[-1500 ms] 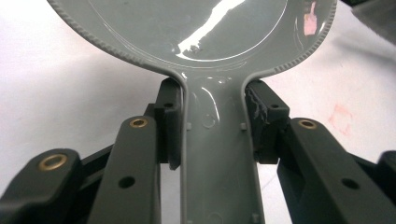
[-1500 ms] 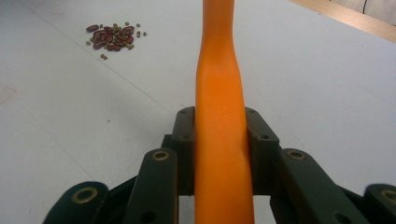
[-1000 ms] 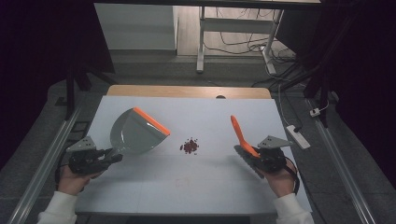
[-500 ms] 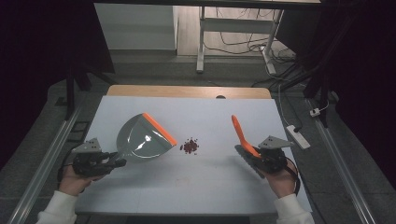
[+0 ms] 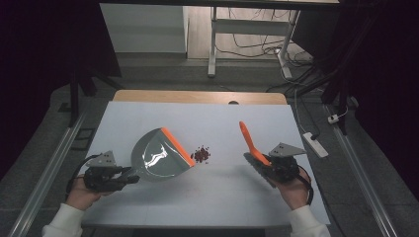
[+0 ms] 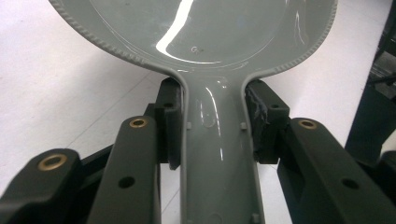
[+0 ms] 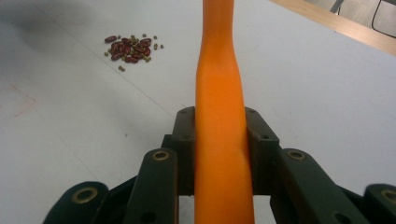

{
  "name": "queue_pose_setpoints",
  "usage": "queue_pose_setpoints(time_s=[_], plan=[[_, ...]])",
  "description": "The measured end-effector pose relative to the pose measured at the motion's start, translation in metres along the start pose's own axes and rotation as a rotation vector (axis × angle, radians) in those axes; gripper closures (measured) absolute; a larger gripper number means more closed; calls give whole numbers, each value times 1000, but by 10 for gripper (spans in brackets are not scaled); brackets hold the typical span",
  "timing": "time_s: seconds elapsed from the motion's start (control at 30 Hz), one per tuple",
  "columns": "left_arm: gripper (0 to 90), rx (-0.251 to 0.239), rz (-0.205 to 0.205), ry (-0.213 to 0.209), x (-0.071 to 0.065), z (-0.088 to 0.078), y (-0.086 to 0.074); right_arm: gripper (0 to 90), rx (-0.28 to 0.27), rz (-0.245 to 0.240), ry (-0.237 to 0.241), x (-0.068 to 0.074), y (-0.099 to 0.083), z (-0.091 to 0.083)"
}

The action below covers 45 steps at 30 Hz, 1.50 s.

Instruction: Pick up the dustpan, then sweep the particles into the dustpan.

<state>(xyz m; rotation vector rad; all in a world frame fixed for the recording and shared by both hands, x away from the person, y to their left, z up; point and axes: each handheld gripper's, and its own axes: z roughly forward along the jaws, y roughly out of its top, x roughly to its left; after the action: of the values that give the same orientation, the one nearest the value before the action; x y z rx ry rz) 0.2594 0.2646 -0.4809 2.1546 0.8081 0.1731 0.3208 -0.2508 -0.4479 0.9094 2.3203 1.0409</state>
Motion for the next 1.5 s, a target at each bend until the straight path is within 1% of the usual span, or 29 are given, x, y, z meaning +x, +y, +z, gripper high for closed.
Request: queue_pose_setpoints(time_s=[0.1, 0.17, 0.3, 0.43, 0.47, 0.5, 0.7, 0.83, 1.03, 1.23, 1.4, 1.5], plan=[[622, 18, 15, -9, -3, 2, 2, 696, -5, -7, 7, 1, 4, 1], [622, 37, 26, -4, -6, 4, 3, 696, -8, -8, 9, 2, 6, 3], [622, 58, 32, -11, -8, 7, 3, 696, -8, -14, 14, 2, 9, 7], [622, 81, 38, -10, -8, 10, 3, 696, -9, -18, 14, 3, 11, 11], [622, 82, 33, -9, -9, 11, 3, 696, -8, -22, 14, 3, 11, 12], [622, 89, 41, -8, -8, 11, 2, 696, -9, -21, 15, 3, 12, 14], [622, 94, 40, -10, -8, 11, 1, 696, -15, -22, 14, 2, 18, 18], [622, 96, 27, -9, -7, 11, 0, 696, -29, -14, 21, 1, 20, 18], [622, 94, 13, -3, -5, 11, 0, 696, -32, -31, 33, 5, 27, 24], [622, 109, 8, 3, -5, 13, -2, 696, -30, -45, 46, 8, 36, 37], [622, 102, 1, 5, -3, 10, -3, 696, -35, -42, 73, 13, 48, 51], [621, 107, -1, 7, -2, 10, -4, 696, -38, -42, 94, 17, 55, 60]])
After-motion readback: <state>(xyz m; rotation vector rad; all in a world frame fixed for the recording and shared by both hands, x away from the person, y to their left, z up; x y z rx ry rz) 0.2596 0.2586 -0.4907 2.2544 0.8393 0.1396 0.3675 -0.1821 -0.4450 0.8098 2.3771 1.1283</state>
